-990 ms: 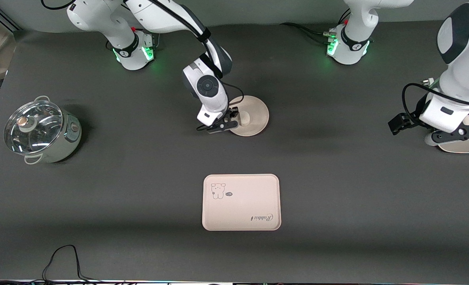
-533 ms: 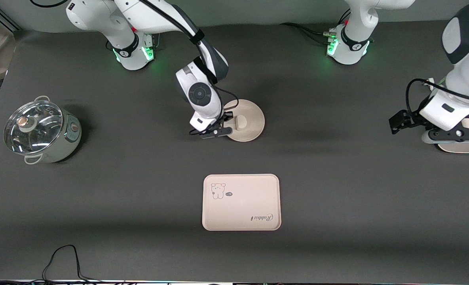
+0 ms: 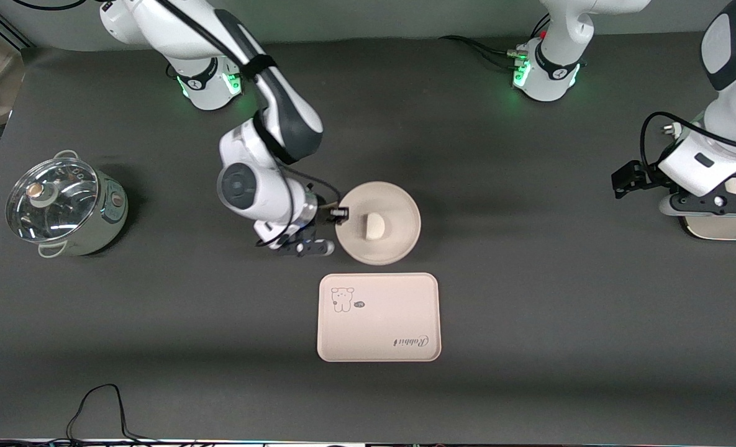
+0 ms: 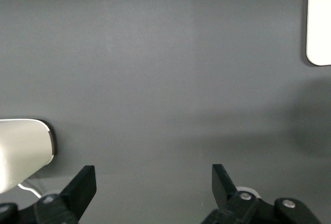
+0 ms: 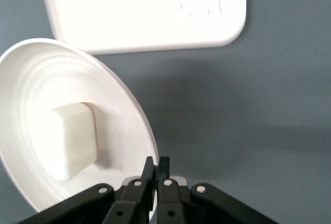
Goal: Place bun in plate and plate on tray
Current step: 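Carry the plate with the right gripper onto the Rabbit tray, then lower the plate onto the tray and open the right gripper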
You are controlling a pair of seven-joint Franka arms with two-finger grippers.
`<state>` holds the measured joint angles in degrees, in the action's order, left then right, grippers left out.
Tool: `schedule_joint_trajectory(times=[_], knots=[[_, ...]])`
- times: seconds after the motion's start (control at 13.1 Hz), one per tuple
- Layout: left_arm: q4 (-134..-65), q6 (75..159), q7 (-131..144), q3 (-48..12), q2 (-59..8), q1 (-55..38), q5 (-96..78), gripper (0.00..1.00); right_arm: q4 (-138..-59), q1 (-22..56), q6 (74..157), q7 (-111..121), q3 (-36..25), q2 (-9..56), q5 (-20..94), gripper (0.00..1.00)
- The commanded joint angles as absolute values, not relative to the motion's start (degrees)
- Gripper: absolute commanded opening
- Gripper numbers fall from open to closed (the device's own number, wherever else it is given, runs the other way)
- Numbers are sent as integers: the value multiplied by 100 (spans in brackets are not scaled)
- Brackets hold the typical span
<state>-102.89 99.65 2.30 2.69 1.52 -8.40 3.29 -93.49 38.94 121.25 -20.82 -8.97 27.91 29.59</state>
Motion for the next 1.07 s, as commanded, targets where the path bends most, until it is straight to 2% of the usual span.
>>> schedule_joint_trajectory(times=[0.0,0.38,0.61,0.99], knots=[[-10222,9712,413,88,229,-685,272,100,-8004,3710,12102,-1960,-870,3696,3278,0],[-10063,9492,404,105,202,-651,281,100,-6348,3244,12155,-1986,-861,5333,3252,0],[-9984,9484,352,114,149,-615,272,100,-6267,3006,12866,-1943,-800,5642,3339,0],[-9915,9501,413,105,141,-633,264,100,-6267,3067,13025,-1907,-791,5862,3331,0]])
